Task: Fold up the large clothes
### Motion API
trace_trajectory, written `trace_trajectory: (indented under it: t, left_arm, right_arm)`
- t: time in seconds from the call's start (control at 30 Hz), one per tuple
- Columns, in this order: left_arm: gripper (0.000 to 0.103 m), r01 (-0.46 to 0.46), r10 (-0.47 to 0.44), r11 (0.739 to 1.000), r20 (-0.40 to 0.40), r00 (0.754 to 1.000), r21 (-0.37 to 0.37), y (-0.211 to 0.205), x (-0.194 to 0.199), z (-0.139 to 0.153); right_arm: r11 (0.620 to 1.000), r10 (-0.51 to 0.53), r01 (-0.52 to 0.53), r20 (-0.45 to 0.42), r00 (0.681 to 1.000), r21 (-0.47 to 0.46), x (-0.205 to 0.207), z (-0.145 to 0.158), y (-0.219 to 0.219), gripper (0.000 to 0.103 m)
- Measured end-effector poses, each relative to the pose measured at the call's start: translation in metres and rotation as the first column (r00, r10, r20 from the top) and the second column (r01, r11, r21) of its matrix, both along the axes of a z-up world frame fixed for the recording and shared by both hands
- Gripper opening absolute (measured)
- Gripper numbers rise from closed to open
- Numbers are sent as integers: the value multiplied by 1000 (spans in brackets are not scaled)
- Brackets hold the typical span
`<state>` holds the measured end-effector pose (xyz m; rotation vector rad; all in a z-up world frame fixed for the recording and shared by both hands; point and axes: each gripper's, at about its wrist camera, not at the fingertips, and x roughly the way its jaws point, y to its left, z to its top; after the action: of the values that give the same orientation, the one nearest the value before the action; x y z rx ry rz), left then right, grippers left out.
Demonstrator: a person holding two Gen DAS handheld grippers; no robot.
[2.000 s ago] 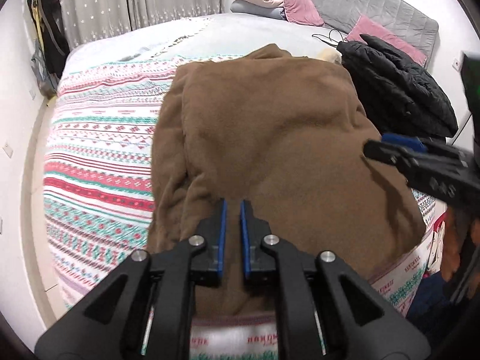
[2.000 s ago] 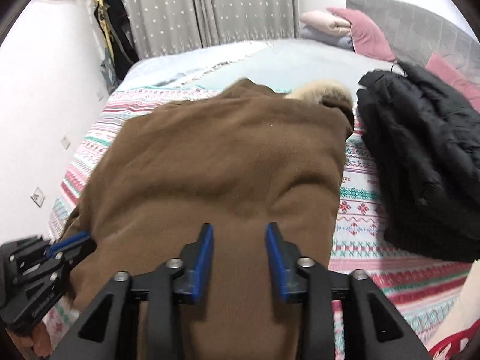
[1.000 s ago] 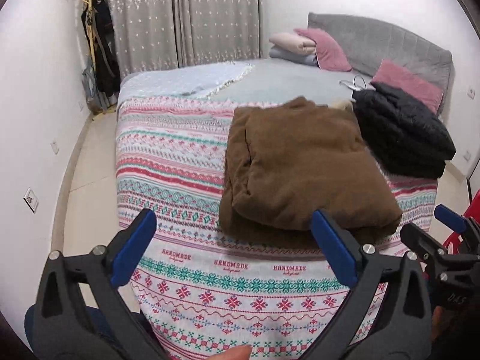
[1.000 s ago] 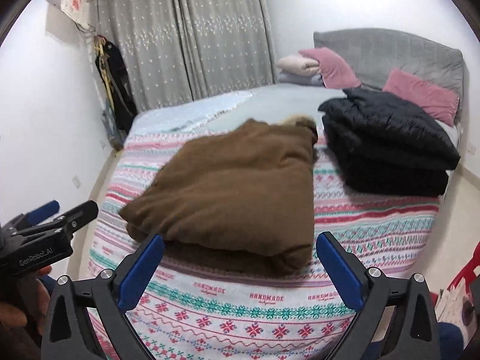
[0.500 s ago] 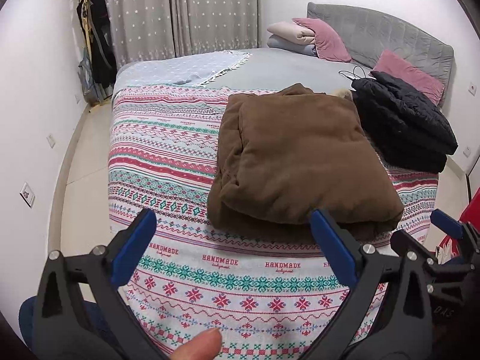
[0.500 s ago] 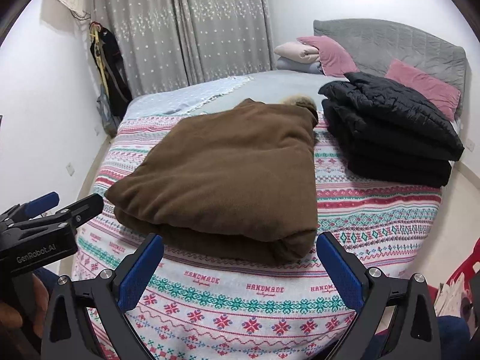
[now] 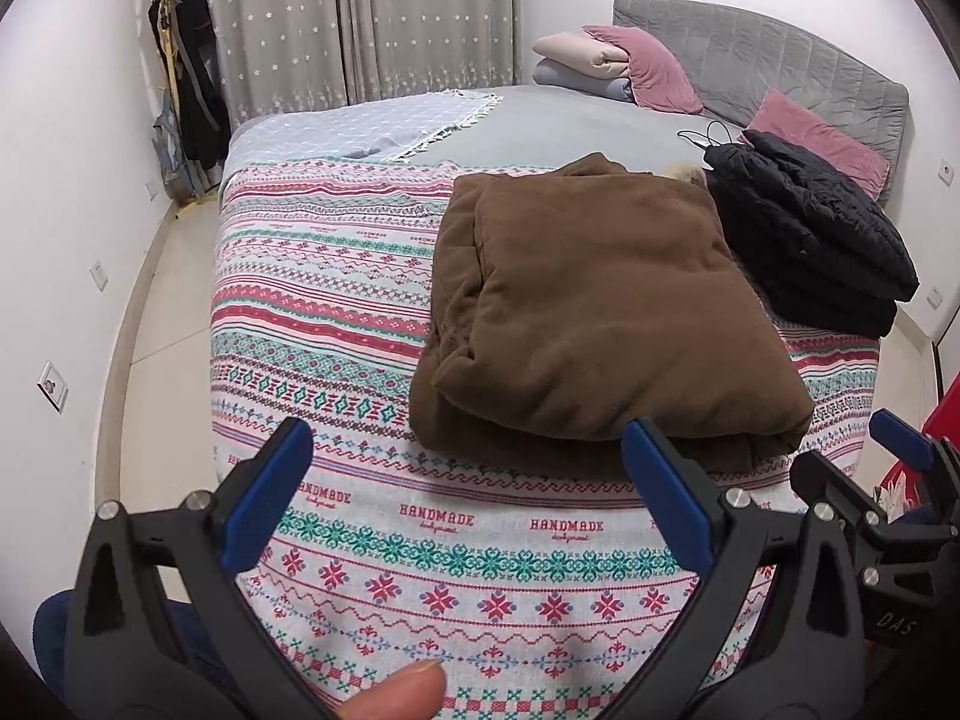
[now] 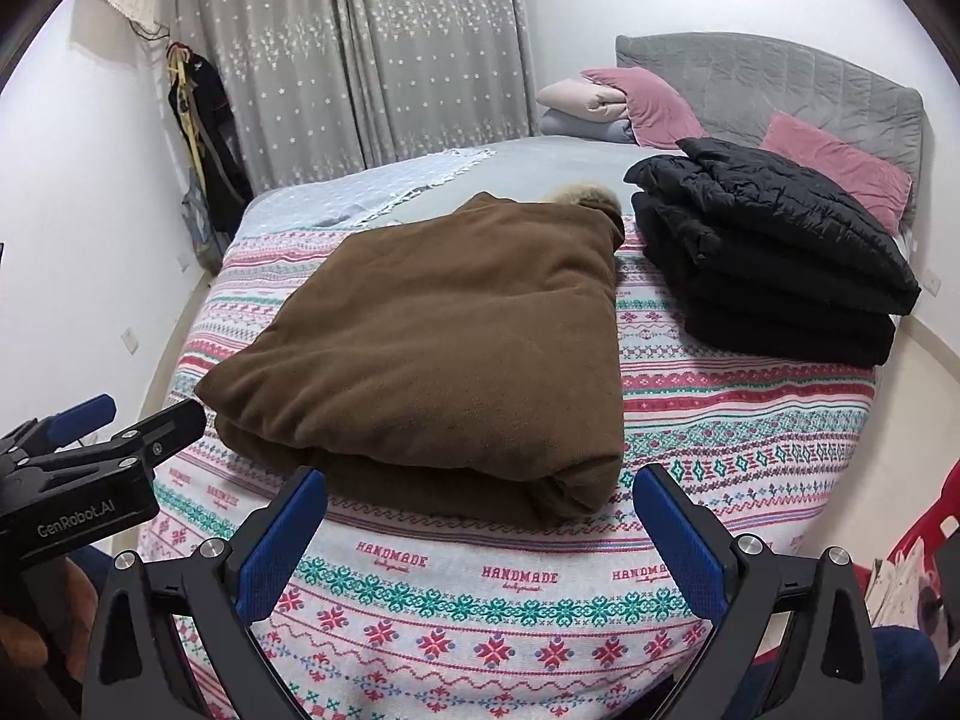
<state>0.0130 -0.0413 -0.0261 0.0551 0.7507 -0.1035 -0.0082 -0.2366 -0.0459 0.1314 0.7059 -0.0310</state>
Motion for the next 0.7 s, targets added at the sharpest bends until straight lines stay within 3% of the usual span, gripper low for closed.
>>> trace_trajectory:
  t: [0.7]
  left_arm:
    - [102, -5, 5, 1000, -20, 1000, 7, -1, 5, -6]
  right_arm:
    - [999, -22, 22, -1, 1000, -29, -2, -2, 1, 103]
